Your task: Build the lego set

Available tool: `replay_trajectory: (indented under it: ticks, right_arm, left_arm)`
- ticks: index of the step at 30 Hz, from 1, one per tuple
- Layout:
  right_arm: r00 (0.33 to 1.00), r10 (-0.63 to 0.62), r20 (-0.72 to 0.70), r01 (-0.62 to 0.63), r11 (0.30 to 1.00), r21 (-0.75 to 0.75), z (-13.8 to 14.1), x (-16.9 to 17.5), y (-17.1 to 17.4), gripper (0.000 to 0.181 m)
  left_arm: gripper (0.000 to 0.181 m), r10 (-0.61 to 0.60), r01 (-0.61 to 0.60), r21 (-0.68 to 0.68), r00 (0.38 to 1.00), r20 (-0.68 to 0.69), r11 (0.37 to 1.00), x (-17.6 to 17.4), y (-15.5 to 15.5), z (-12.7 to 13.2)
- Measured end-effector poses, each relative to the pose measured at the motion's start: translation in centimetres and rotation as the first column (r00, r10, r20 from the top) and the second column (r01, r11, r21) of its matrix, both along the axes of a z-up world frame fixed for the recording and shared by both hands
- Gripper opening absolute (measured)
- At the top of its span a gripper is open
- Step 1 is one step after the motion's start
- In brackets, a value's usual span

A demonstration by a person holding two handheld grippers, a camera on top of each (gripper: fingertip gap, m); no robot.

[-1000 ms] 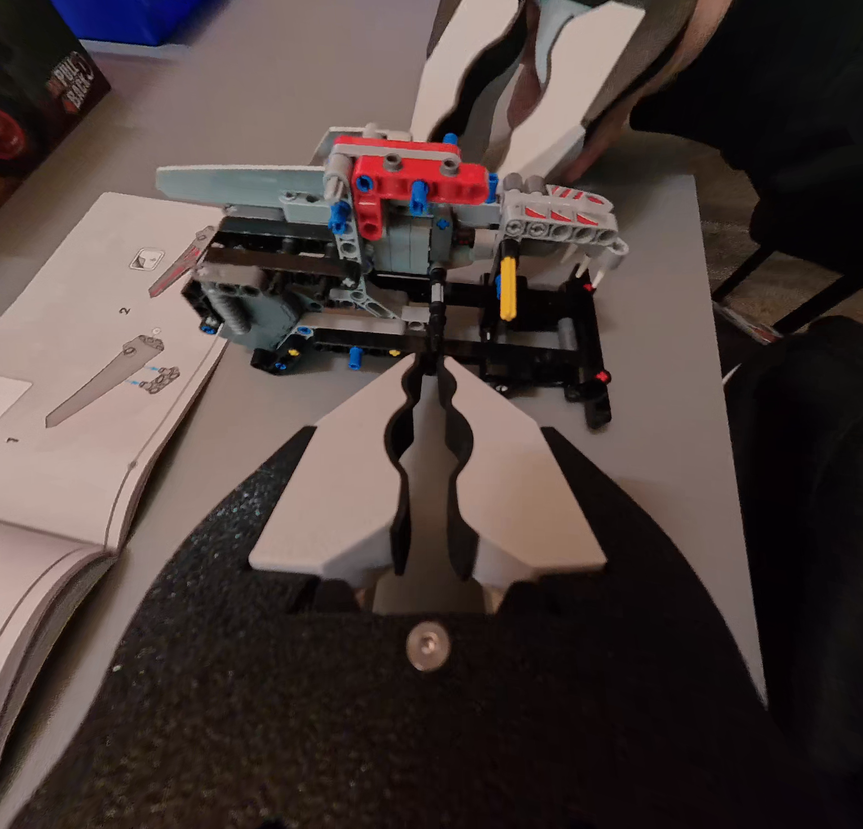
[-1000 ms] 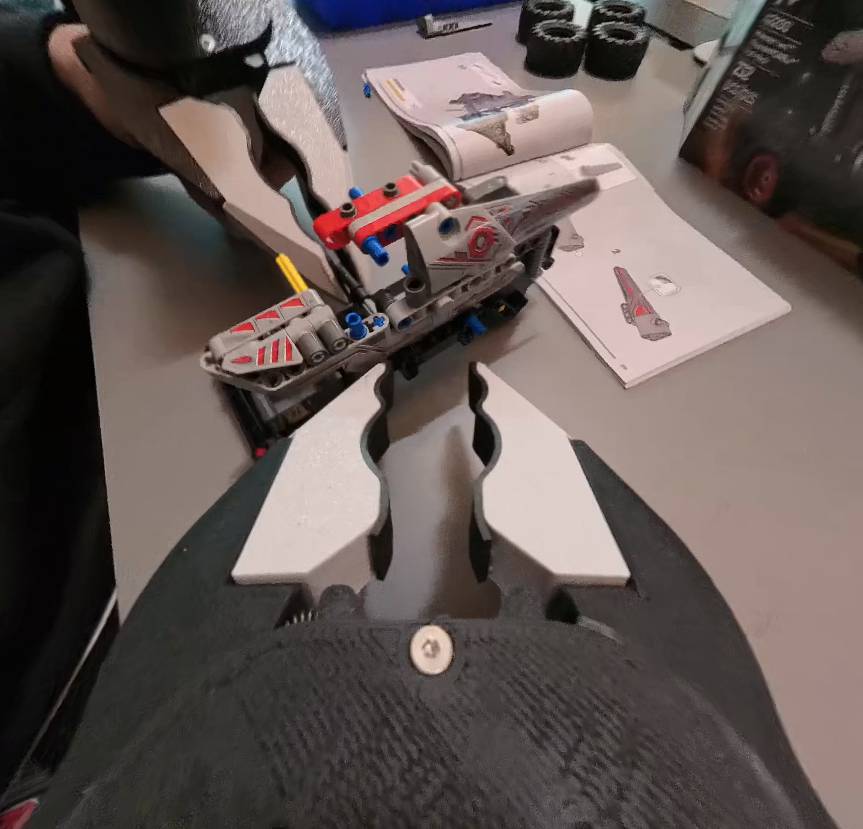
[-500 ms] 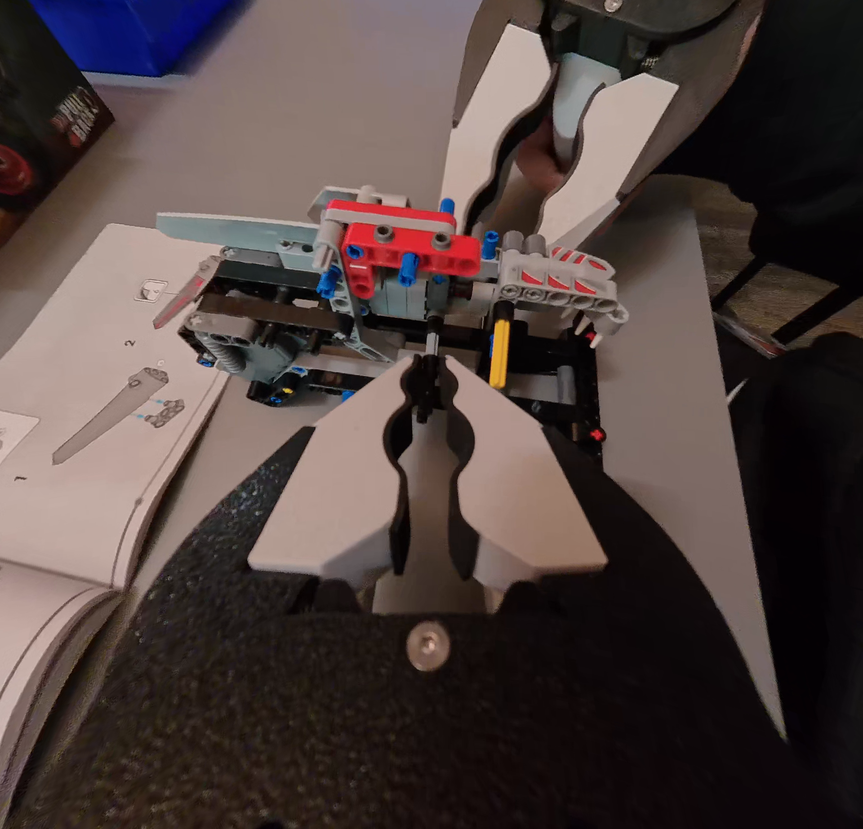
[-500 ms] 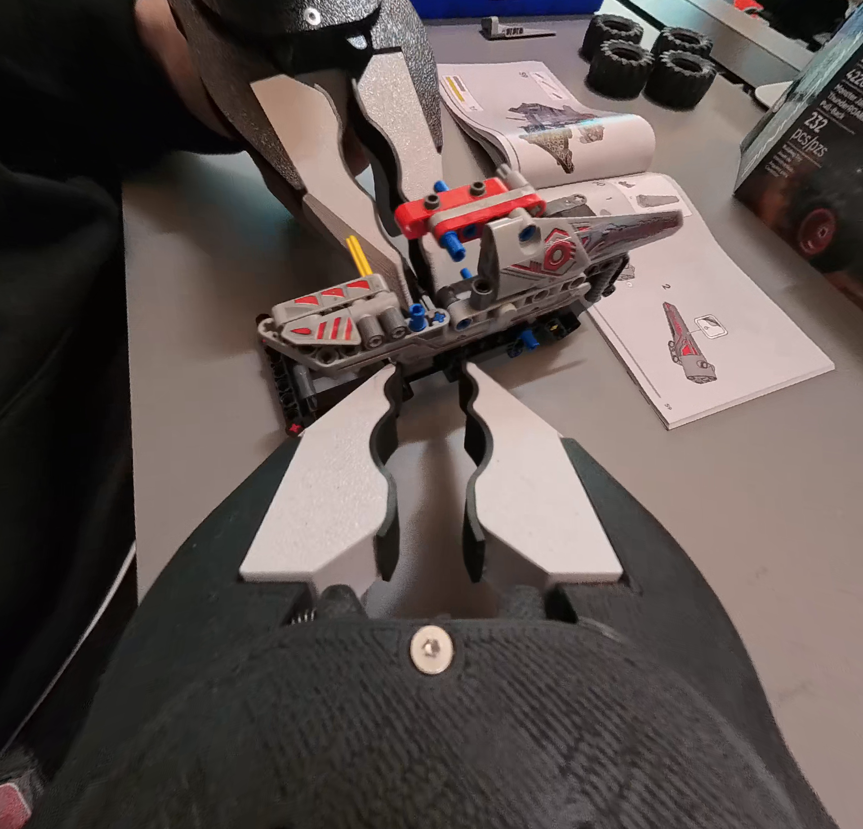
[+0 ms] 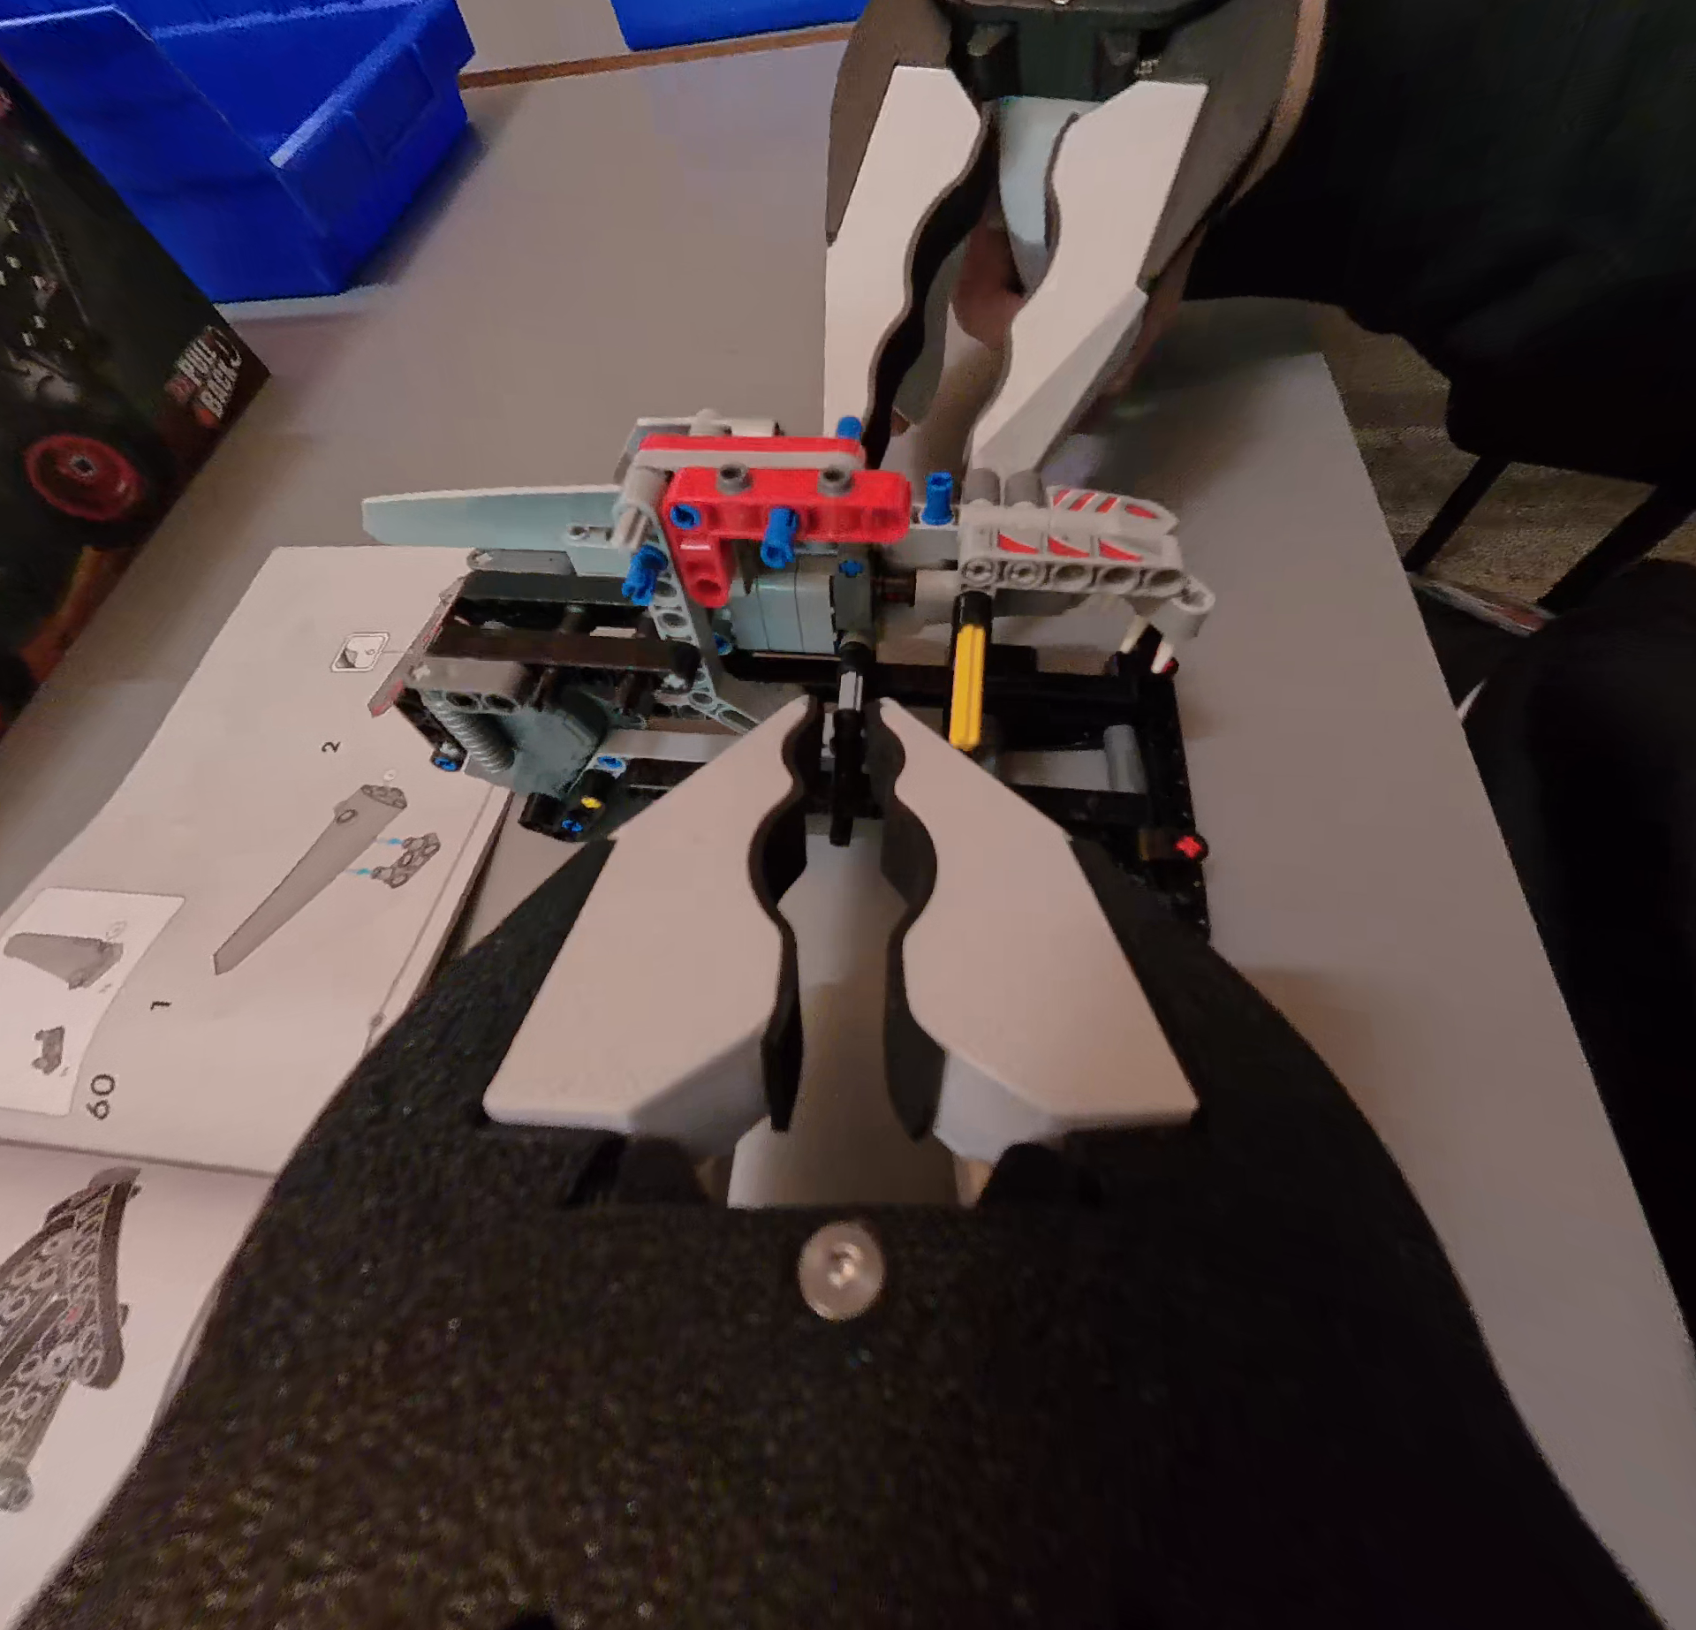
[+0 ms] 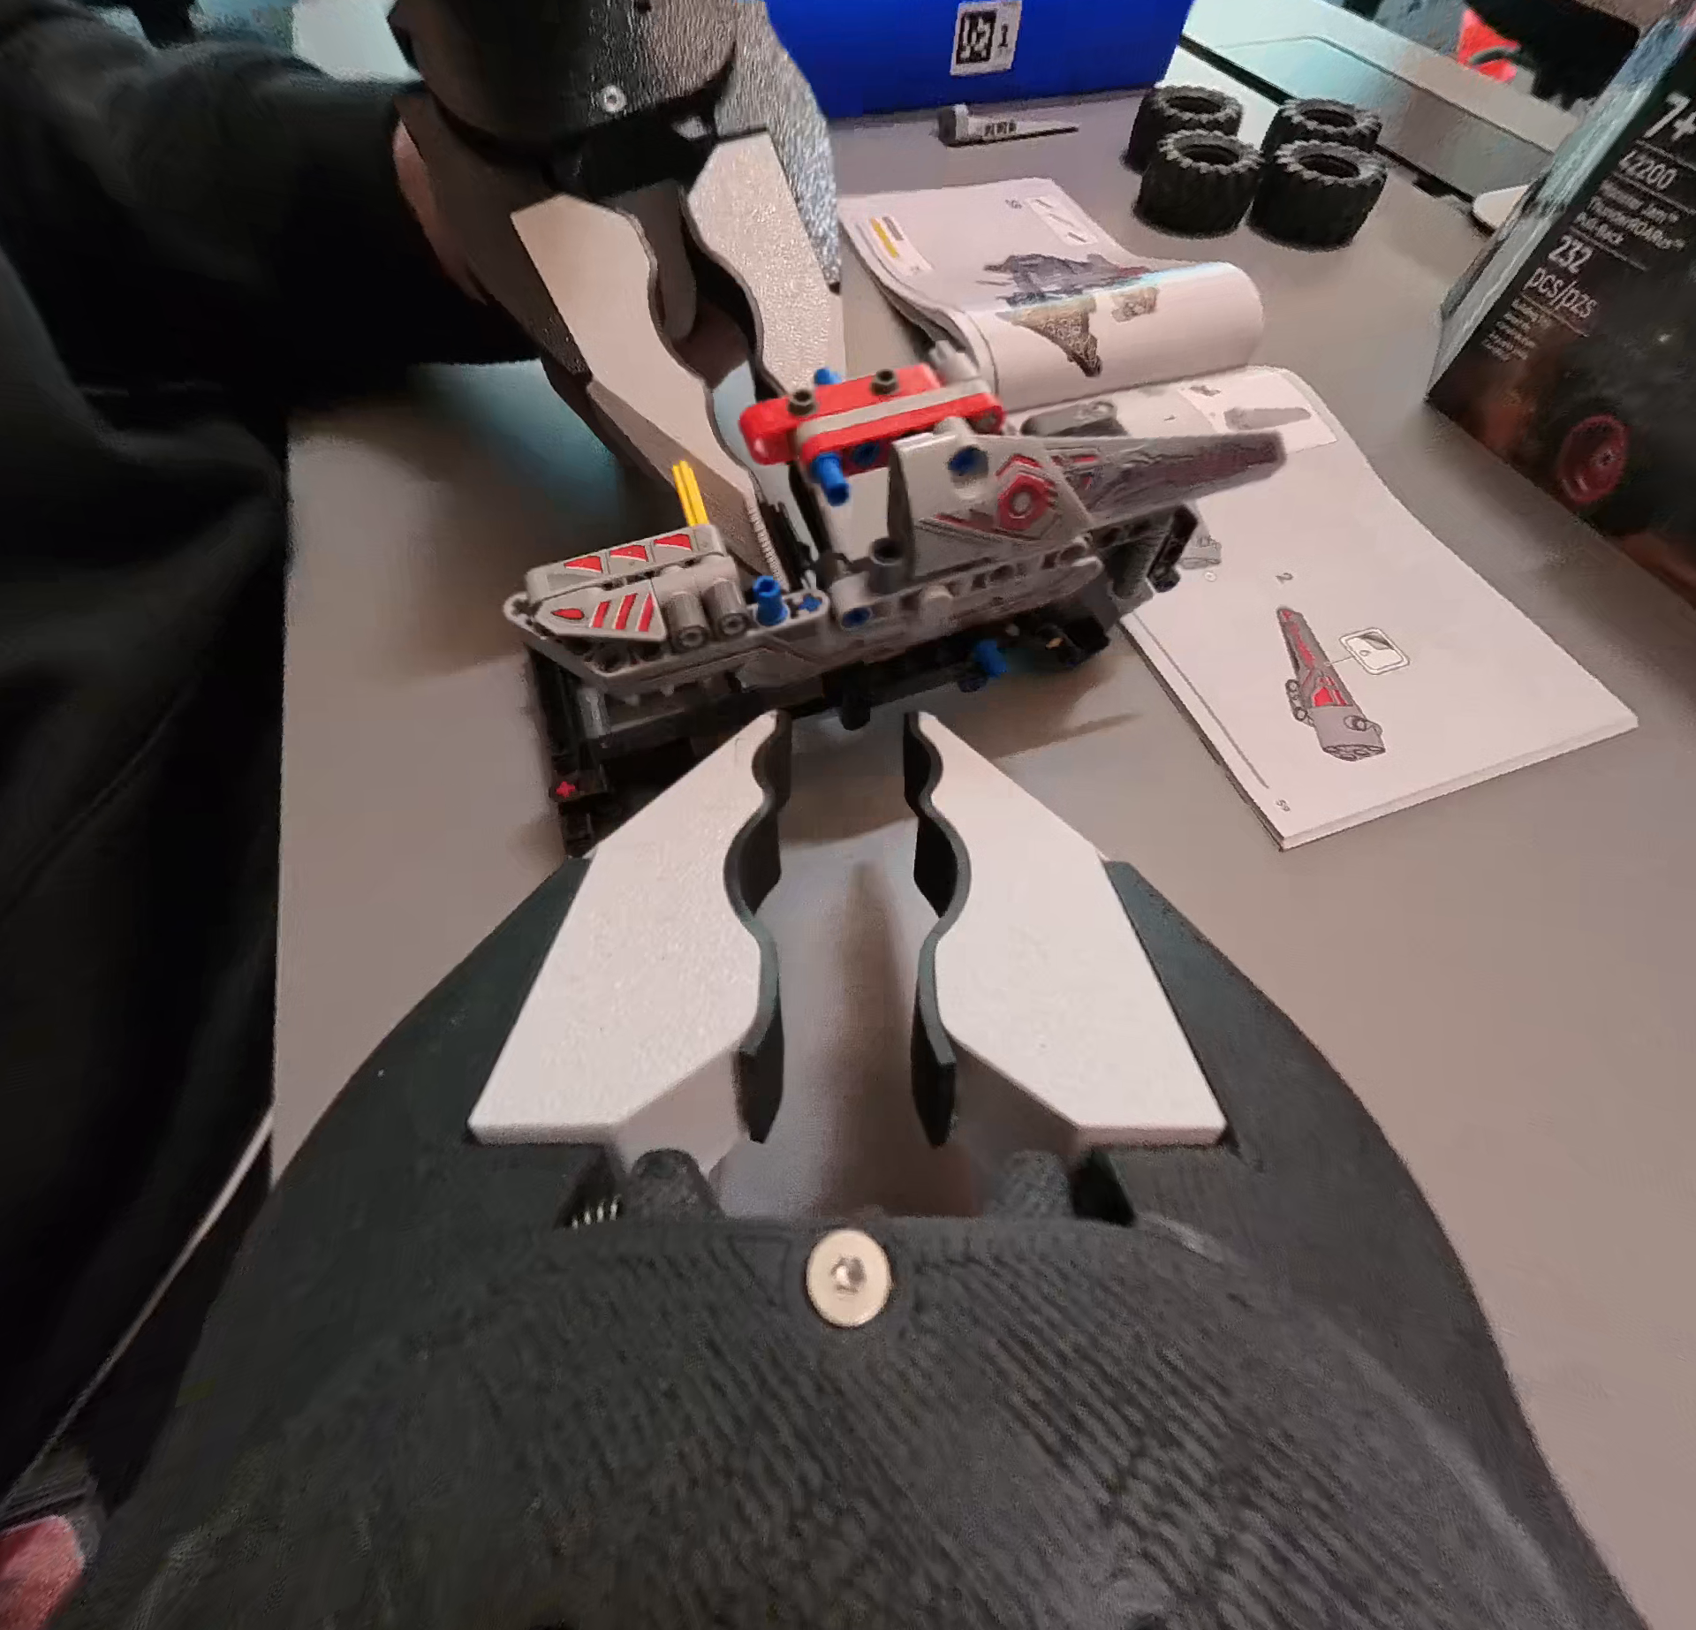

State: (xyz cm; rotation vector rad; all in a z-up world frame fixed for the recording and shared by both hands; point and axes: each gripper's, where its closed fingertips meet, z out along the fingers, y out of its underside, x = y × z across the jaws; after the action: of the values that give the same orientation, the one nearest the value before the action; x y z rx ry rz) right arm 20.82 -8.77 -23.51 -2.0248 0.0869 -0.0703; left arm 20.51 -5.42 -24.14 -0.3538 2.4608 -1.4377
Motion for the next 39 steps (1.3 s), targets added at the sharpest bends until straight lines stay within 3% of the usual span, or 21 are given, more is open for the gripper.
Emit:
replay_trajectory:
  ticks: [1,5,7,10,13,20,24,26,29,33,39]
  right_arm:
    - [1.0,-0.003,-0.019,0.004,1.0,0.024,0.3,0.1,-0.1,0.022]
    - [0.995,0.005,-0.1,0.002,0.998,0.063,0.7,0.2,-0.1,0.027]
    - [0.981,-0.014,-0.192,0.025,0.998,0.057,0.6,0.0,-0.2,0.036]
    - [0.948,-0.1,-0.301,0.121,0.991,0.052,0.7,0.4,-0.3,0.041]
    - [0.923,-0.094,-0.374,0.14,0.985,0.099,1.4,-0.7,0.3,0.046]
    - [0.843,-0.162,-0.513,0.251,0.962,0.109,0.8,0.9,0.3,0.021]
    - [0.807,-0.095,-0.583,0.219,0.965,0.146,1.0,0.4,1.5,0.012]
    - [0.803,-0.086,-0.59,0.219,0.963,0.158,1.0,0.5,1.6,0.012]
    - [0.784,-0.054,-0.619,0.215,0.958,0.19,1.5,0.2,1.0,0.038]
    - [0.769,-0.075,-0.635,0.239,0.955,0.177,1.6,0.0,1.2,0.04]
    - [0.757,-0.105,-0.645,0.27,0.949,0.162,2.4,-0.3,1.6,0.016]
  left_arm:
    - [0.007,0.002,-0.002,-0.006,1.0,-0.006,1.0,0.0,0.2,0.1]
    - [0.005,0.015,-0.016,-0.021,1.0,-0.024,1.0,-0.2,0.5,0.1]
    - [0.012,0.022,-0.022,-0.003,1.0,-0.021,1.0,-0.4,0.8,0.0]
    - [0.011,0.044,-0.043,0.025,0.999,-0.011,0.999,-0.4,1.9,-0.1]
    - [0.007,0.039,-0.039,0.008,0.999,-0.029,0.999,-0.5,2.4,-0.1]
    - [0.003,0.008,-0.008,-0.002,1.0,-0.027,1.0,-0.5,2.0,-0.2]
    - [0.003,0.004,-0.004,0.007,1.0,-0.021,1.0,-0.5,2.1,-0.4]
    - [0.003,0.008,-0.008,0.009,1.0,-0.016,1.0,-0.4,2.2,-0.4]
    - [0.005,0.002,-0.002,0.012,1.0,-0.012,1.0,-0.3,1.9,-0.4]
    - [0.004,-0.022,0.023,0.021,1.0,-0.008,1.0,-0.1,1.0,-0.4]
    - [0.004,-0.035,0.034,0.073,0.999,0.016,0.997,0.9,1.0,-0.6]
